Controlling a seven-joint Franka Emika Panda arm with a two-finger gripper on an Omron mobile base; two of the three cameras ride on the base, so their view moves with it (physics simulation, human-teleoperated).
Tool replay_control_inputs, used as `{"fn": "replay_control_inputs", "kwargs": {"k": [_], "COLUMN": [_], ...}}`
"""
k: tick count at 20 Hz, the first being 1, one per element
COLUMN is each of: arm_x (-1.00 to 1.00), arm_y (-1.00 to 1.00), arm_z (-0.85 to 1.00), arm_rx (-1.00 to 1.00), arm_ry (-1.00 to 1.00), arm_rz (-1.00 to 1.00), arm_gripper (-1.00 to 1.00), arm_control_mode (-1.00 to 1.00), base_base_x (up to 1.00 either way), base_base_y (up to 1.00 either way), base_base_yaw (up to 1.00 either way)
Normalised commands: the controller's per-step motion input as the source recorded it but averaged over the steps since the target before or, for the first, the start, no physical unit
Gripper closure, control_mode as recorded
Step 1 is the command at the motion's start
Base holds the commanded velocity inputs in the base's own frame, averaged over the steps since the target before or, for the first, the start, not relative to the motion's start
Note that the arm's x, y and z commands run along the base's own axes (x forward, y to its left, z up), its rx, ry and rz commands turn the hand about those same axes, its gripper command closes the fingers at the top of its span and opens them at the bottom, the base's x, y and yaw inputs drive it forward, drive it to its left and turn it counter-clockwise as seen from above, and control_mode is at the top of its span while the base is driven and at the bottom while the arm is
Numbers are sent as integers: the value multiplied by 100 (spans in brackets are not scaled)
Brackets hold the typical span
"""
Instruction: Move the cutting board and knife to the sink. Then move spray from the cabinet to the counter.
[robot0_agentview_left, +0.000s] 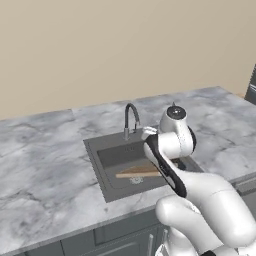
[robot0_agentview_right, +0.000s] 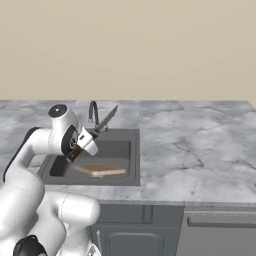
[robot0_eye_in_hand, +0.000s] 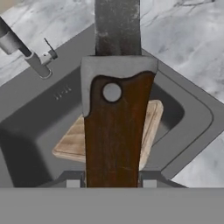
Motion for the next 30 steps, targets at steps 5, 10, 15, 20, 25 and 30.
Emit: {"fn": "replay_control_inputs", "kwargs": {"k": [5,10,15,20,25,30], "arm_x": [27,31,12,1,0,0], "arm_y": [-17,0,0,0,9,17], "arm_z": [0,-1,-15,-6,-31,-40], "arm_rx": [7,17,24,7,0,3], "arm_ry": [0,1,1,1,4,5], "arm_rz": [3,0,0,0,0,0], "arm_gripper": [100,100,100,100,100,100], "arm_control_mode": [-100,-100,-100,-100,-100,-100], "base_base_x": [0,0,0,0,0,0], "base_base_y": [0,0,0,0,0,0], "base_base_yaw": [0,0,0,0,0,0]}}
